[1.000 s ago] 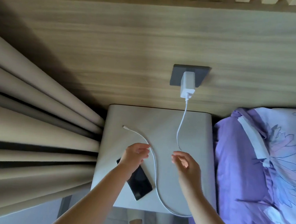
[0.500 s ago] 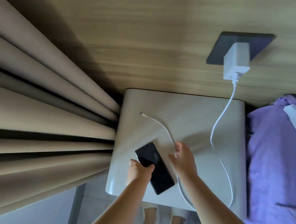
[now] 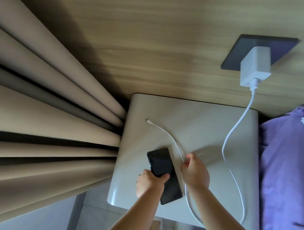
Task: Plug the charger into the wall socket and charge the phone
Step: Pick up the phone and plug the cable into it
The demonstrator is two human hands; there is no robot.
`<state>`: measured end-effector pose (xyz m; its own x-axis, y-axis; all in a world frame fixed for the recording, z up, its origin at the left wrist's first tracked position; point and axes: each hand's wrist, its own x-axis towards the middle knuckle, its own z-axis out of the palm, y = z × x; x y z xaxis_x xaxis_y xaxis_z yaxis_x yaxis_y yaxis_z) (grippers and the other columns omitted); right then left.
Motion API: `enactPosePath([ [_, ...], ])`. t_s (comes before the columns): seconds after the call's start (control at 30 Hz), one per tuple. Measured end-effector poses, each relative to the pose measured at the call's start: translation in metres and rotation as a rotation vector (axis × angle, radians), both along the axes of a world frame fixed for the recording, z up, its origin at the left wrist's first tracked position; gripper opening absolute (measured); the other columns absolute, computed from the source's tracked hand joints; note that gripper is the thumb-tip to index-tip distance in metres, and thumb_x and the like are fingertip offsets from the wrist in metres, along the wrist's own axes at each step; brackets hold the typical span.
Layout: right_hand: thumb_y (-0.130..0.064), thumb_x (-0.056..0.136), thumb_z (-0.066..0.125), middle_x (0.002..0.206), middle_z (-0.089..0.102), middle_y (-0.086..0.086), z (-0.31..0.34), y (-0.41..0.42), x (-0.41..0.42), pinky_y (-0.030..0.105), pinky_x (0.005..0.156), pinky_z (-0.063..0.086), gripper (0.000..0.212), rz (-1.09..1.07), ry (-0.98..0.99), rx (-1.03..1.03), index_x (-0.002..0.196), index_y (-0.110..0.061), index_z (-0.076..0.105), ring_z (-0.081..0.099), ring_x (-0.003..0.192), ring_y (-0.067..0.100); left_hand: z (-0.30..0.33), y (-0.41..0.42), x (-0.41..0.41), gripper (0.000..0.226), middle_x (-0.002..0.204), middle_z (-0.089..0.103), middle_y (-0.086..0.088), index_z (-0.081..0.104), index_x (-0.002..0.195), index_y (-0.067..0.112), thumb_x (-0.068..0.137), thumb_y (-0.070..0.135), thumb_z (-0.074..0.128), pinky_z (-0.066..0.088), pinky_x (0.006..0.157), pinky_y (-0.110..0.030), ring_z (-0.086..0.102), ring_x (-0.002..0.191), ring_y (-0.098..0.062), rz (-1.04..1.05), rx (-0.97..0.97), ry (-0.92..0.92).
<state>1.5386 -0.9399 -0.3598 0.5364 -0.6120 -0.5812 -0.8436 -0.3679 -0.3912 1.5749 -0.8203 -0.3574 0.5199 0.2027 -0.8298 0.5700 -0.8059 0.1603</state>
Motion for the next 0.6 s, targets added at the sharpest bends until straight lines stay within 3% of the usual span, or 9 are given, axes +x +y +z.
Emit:
enactPosePath([
  [0.07,-0.009,0.085,0.053,0.104,0.068,0.011,0.004,-0.006,0.002,0.027,0.076,0.041,0.036,-0.038,-0.099,0.128,0.121,-0.012,0.061,0.062,0.099,0.030,-0.001,-0.002,0.002,0.048,0.103,0.061,-0.006,0.052,0.103,0.013,0.073,0.043,0.073,0.053,0.079,-0.036,0.061,0.095,-0.027,0.025,-0.048,-0.009],
  [0.17,-0.008,0.079,0.052,0.074,0.057,0.025,0.018,-0.016,0.009,0.028,0.062,0.035,0.024,-0.169,-0.217,0.269,0.095,0.004,0.066,0.053,0.067,0.026,0.003,-0.005,-0.001,0.033,0.093,0.058,-0.006,0.044,0.097,0.013,0.082,0.027,0.070,0.047,0.068,-0.033,0.056,0.081,-0.023,0.183,-0.177,0.003],
  [0.33,-0.030,0.088,0.056,0.050,0.037,-0.001,0.065,-0.023,0.021,0.028,0.054,0.027,0.039,-0.376,-0.343,0.531,0.073,0.006,0.053,0.029,0.046,0.014,0.025,-0.006,0.002,0.025,0.097,0.060,-0.011,0.048,0.101,0.013,0.086,0.018,0.067,0.050,0.068,-0.033,0.059,0.087,-0.029,0.328,-0.371,-0.032],
  [0.4,-0.024,0.088,0.060,0.045,0.042,-0.002,0.087,-0.022,0.024,0.023,0.050,0.032,0.031,-0.387,-0.441,0.621,0.070,0.001,0.060,0.034,0.041,0.012,0.045,-0.005,0.011,0.025,0.104,0.063,-0.016,0.050,0.106,0.009,0.088,0.016,0.065,0.055,0.070,-0.038,0.063,0.095,-0.035,0.474,-0.477,0.005],
  [0.5,-0.014,0.091,0.061,0.056,0.065,0.000,0.128,-0.021,0.030,0.021,0.055,0.052,0.013,-0.441,-0.541,0.826,0.081,-0.010,0.068,0.061,0.047,0.012,0.082,-0.004,0.027,0.034,0.113,0.065,-0.024,0.053,0.118,0.003,0.089,0.018,0.063,0.054,0.088,-0.053,0.064,0.103,-0.041,0.533,-0.598,0.013],
  [0.6,-0.002,0.091,0.057,0.074,0.074,0.004,0.173,-0.021,0.033,0.023,0.057,0.058,0.009,-0.472,-0.598,0.977,0.087,-0.008,0.063,0.070,0.054,0.013,0.127,-0.004,0.042,0.033,0.111,0.065,-0.024,0.055,0.122,0.003,0.092,0.014,0.058,0.054,0.082,-0.049,0.065,0.097,-0.038,0.552,-0.723,-0.017],
])
